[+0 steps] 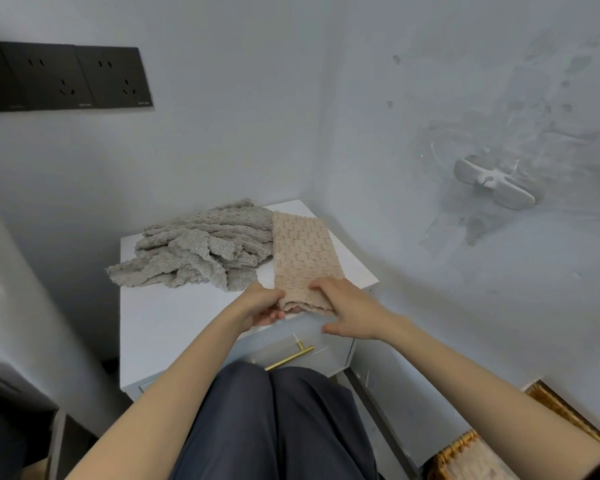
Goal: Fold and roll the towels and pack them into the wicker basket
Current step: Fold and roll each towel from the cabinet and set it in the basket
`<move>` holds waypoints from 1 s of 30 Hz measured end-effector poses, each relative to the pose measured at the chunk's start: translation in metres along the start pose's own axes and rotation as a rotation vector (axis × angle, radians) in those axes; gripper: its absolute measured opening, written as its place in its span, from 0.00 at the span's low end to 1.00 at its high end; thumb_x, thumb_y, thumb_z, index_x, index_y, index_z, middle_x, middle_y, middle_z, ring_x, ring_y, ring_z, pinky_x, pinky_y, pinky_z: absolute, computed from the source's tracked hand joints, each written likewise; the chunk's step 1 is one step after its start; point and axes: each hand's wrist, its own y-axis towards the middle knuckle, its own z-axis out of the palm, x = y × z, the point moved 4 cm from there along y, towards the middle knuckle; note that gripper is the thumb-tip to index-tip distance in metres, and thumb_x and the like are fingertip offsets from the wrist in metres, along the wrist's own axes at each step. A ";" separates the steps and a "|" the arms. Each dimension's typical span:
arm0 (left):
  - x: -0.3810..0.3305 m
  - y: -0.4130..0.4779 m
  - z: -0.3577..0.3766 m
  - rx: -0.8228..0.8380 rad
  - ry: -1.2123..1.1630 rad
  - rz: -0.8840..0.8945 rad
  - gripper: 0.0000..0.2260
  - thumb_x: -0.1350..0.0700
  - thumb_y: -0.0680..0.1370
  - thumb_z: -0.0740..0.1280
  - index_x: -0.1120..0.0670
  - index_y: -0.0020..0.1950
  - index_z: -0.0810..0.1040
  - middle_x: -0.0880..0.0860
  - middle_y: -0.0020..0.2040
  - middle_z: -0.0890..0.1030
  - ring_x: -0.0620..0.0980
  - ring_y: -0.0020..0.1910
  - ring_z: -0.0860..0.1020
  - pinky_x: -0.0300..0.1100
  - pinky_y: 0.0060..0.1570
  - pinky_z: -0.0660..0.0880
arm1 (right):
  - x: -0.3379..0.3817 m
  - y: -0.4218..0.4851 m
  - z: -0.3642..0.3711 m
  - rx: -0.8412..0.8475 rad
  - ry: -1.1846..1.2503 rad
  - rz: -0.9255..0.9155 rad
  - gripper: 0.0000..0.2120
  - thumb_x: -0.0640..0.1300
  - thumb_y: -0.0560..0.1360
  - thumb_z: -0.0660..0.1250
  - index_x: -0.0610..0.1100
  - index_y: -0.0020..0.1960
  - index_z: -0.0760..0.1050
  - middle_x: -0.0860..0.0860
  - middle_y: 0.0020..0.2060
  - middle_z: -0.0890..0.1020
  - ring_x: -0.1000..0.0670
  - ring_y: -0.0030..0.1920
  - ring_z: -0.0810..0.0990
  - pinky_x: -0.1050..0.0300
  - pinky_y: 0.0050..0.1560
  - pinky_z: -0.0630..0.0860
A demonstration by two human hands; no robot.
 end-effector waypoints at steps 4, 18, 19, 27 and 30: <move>0.000 -0.004 -0.002 -0.031 0.118 0.101 0.08 0.61 0.79 0.60 0.58 0.39 0.69 0.53 0.28 0.82 0.43 0.19 0.72 0.32 0.19 0.65 | -0.011 -0.009 0.005 -0.200 0.042 0.000 0.18 0.39 0.78 0.62 0.43 0.67 0.67 0.47 0.65 0.73 0.48 0.64 0.71 0.62 0.58 0.66; -0.003 -0.007 -0.009 -0.246 0.744 0.831 0.12 0.45 0.73 0.71 0.47 0.54 0.83 0.43 0.52 0.82 0.46 0.52 0.76 0.44 0.51 0.73 | -0.027 0.000 -0.015 -0.106 0.432 0.160 0.13 0.46 0.81 0.60 0.39 0.52 0.79 0.46 0.43 0.81 0.50 0.42 0.75 0.57 0.43 0.67; -0.004 -0.005 -0.011 -0.264 0.712 0.800 0.11 0.44 0.74 0.70 0.48 0.52 0.84 0.44 0.49 0.83 0.45 0.49 0.78 0.45 0.49 0.75 | -0.028 0.000 -0.016 -0.107 0.448 0.161 0.12 0.47 0.80 0.60 0.41 0.52 0.79 0.46 0.45 0.82 0.49 0.45 0.76 0.55 0.46 0.68; -0.005 0.008 -0.014 -0.270 0.655 0.711 0.15 0.41 0.77 0.64 0.51 0.40 0.79 0.46 0.35 0.79 0.46 0.37 0.76 0.47 0.38 0.74 | -0.050 -0.006 -0.015 -0.247 0.564 0.343 0.23 0.54 0.78 0.64 0.35 0.35 0.76 0.50 0.33 0.76 0.58 0.33 0.72 0.62 0.39 0.66; -0.005 0.011 -0.011 -0.266 0.635 0.710 0.22 0.37 0.73 0.68 0.54 0.32 0.69 0.46 0.27 0.68 0.46 0.29 0.67 0.43 0.31 0.60 | -0.056 -0.004 -0.009 -0.296 0.587 0.404 0.26 0.54 0.77 0.64 0.29 0.38 0.75 0.43 0.35 0.76 0.51 0.36 0.72 0.58 0.41 0.66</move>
